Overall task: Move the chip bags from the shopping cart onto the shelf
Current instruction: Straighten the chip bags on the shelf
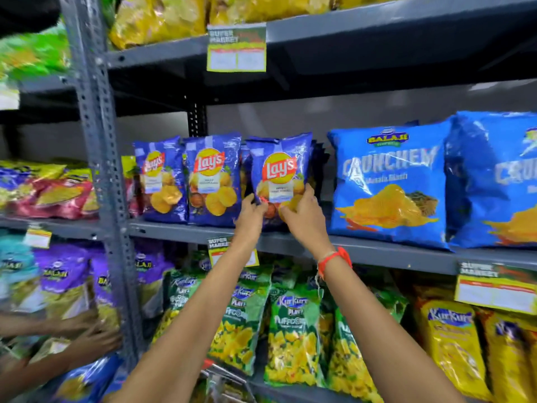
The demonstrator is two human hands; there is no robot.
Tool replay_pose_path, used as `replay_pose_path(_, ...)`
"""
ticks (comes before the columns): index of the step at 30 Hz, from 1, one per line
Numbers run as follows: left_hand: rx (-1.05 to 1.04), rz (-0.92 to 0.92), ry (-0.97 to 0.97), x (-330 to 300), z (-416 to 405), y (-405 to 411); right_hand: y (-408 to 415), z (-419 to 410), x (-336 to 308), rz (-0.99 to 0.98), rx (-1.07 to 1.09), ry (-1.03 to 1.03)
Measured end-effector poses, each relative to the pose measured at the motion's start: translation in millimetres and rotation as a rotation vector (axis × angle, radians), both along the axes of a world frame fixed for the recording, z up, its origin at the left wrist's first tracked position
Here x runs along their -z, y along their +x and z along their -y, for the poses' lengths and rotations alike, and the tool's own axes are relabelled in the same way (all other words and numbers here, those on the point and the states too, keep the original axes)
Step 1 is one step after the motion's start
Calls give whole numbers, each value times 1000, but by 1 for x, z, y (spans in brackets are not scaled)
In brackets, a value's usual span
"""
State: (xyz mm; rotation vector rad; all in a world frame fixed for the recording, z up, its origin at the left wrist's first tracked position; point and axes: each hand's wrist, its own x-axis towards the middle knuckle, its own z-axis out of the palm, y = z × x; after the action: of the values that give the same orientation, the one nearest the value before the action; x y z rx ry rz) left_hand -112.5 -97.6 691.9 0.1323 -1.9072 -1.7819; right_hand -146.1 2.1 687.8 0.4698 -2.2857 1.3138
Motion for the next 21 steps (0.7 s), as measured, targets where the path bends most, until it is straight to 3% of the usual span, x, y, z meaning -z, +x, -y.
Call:
replay_pose_path(10, 20, -65, 10, 10, 23, -17, 4, 10, 3, -52, 50, 43)
replay_pose_path(13, -48, -103, -21, 13, 16, -13, 11, -4, 2, -122, 46, -29)
replay_pose_path(17, -280, -351, -201, 16, -14, 10, 24, -55, -7, -339, 197, -190)
replay_pose_path(21, -145, -568, -307, 8, -65, 11, 34, -126, -10, -419, 490, -304)
